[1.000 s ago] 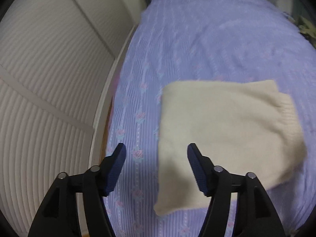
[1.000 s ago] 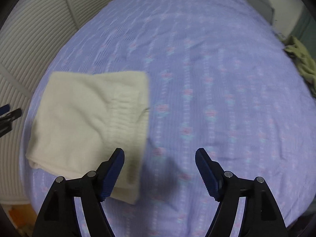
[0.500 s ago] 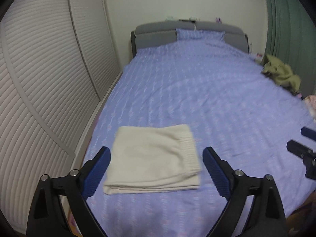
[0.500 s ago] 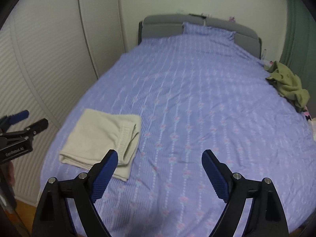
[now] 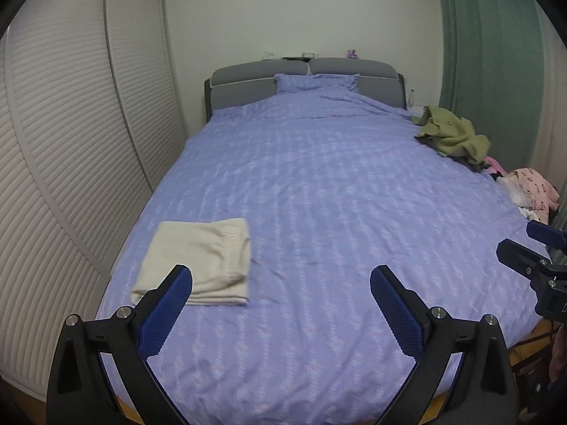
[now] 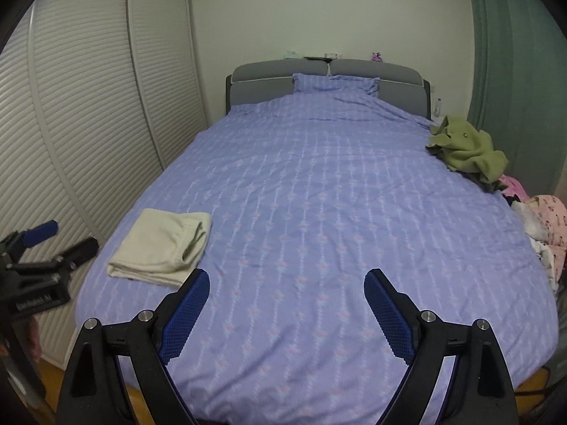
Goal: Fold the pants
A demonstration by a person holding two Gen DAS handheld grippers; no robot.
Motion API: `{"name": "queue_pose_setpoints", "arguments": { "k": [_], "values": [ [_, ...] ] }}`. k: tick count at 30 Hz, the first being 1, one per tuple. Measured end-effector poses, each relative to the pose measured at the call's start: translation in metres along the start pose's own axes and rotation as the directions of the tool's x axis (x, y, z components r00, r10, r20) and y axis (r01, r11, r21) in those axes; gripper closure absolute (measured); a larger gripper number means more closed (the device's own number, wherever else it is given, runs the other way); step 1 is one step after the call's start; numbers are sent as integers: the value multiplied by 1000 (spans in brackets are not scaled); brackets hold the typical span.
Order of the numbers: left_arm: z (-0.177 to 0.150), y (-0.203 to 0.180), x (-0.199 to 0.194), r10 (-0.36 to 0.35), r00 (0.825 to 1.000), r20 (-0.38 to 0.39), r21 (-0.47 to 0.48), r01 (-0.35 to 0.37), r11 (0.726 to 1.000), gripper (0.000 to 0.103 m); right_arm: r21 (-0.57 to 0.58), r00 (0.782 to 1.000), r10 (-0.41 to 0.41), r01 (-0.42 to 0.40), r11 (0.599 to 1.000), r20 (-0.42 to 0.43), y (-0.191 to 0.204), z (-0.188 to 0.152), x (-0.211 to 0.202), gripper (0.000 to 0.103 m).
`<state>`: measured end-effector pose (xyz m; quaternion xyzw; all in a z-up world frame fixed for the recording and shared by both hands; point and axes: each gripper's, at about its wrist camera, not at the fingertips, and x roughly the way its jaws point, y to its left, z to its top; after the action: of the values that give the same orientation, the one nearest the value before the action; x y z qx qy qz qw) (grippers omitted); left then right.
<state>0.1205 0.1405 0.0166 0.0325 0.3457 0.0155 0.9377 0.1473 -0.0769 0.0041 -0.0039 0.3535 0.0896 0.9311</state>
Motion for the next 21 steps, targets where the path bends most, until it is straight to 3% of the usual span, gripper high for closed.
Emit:
{"name": "queue_pose_setpoints", "arguments": {
  "k": [7,13,21],
  "values": [
    [-19,-59,-51,-26,1000,15,-12,26,1000,0,-27,1000,-18,18,999,23,-44,-30,-59,13],
    [-27,-89,-77,-64,998,18,5,64,998,0,14,999,-24,23,1000,25,-74,-53,-91,13],
    [-33,-113,-106,-55,997,45,37,54,998,0,50,998,-37,35,998,42,-91,-67,-119,13]
  ]
}}
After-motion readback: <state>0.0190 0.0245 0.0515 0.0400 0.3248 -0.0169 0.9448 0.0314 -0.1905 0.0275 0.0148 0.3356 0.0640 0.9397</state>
